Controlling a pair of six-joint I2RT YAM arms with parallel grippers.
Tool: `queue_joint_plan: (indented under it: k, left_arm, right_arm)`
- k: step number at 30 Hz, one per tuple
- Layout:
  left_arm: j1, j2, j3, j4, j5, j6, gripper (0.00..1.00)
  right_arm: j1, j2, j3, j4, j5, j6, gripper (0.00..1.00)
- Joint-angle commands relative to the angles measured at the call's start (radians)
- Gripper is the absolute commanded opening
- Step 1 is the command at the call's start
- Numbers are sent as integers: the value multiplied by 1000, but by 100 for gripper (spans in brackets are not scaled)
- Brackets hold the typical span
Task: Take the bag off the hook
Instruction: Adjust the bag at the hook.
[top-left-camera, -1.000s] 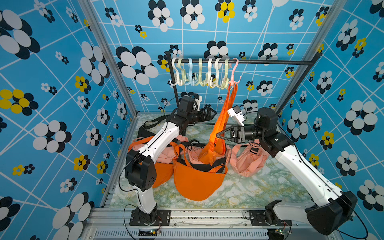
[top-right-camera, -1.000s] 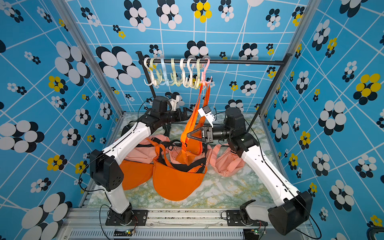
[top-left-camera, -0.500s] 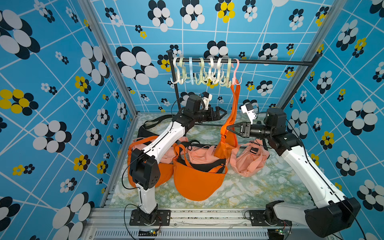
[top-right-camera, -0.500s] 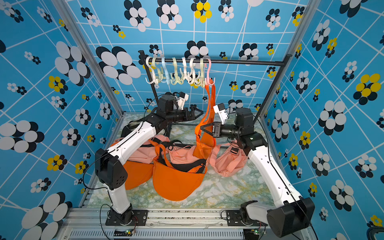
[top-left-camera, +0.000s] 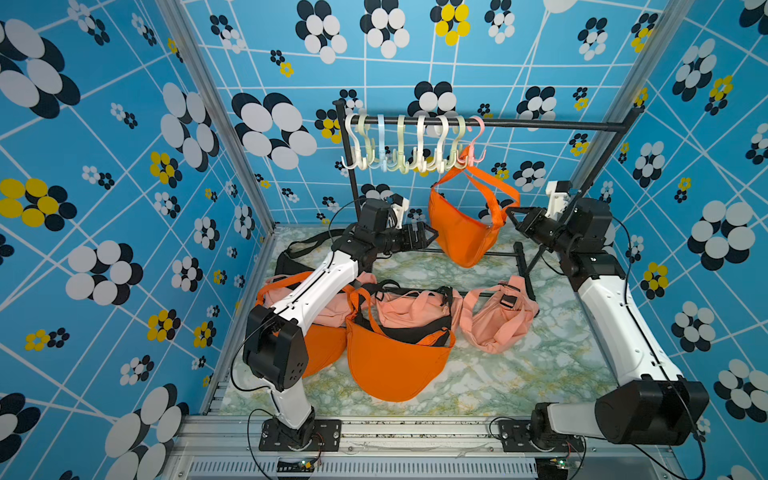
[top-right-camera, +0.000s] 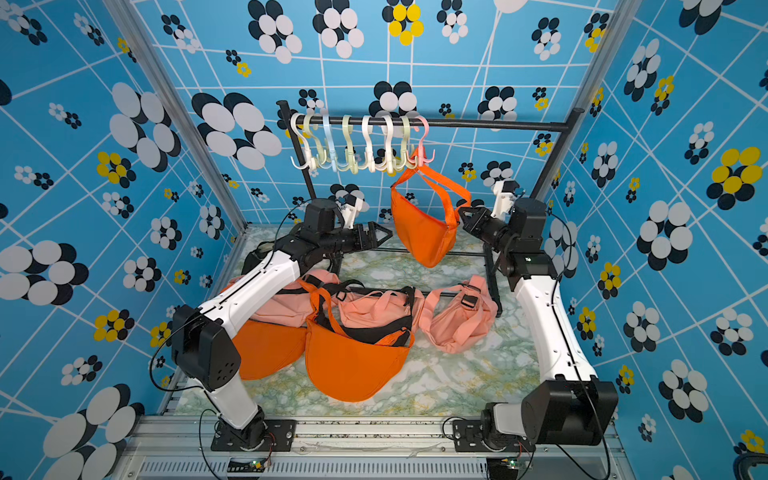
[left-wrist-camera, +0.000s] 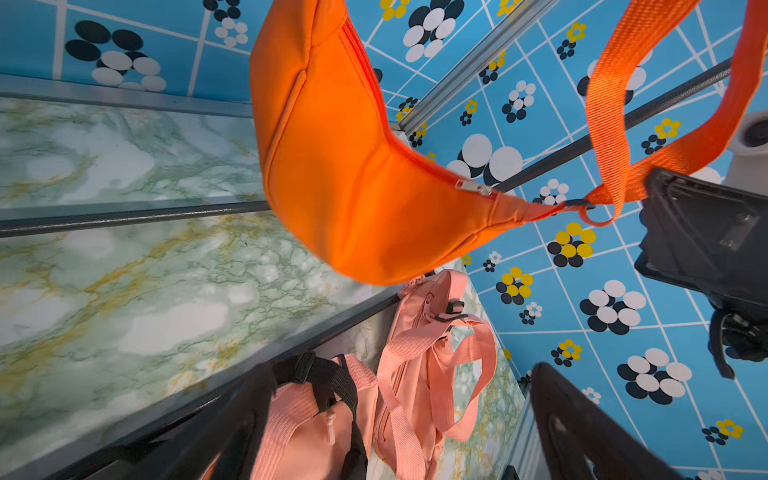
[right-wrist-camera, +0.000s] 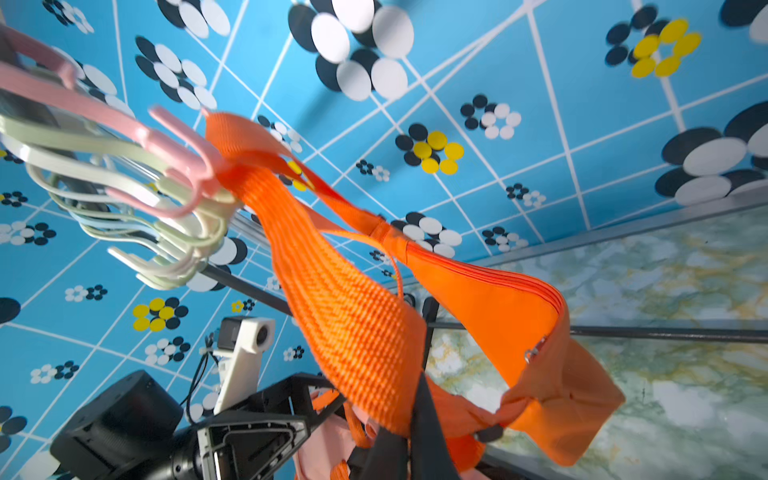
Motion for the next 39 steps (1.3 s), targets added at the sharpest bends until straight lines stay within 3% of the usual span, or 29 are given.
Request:
queue_joint_plan:
  k: [1, 6, 10, 18, 25, 32, 39]
  left_arm:
    - [15, -31, -32, 12, -5, 0, 99]
    - [15, -23, -42, 26, 10, -12, 99]
    - [15, -22, -40, 28, 12, -15, 99]
    - [4, -11, -20, 26, 25, -19, 99]
    - [-19, 53, 100, 16, 73, -31, 99]
    - [-39, 180, 265, -24, 81, -21, 99]
    - [-42, 225, 342, -4, 116, -49, 99]
  right_arm:
    - [-41, -125, 45, -27, 185, -29, 0]
    - [-72, -251, 8, -81, 433, -67, 0]
    - [-71, -273, 17, -106, 501, -76, 0]
    - [-57, -194, -67, 39, 167, 95, 0]
    - [33, -166, -147, 47, 80, 61, 0]
    - [181, -90, -166, 132, -167, 59, 0]
    - [256, -64, -126, 133, -310, 38, 0]
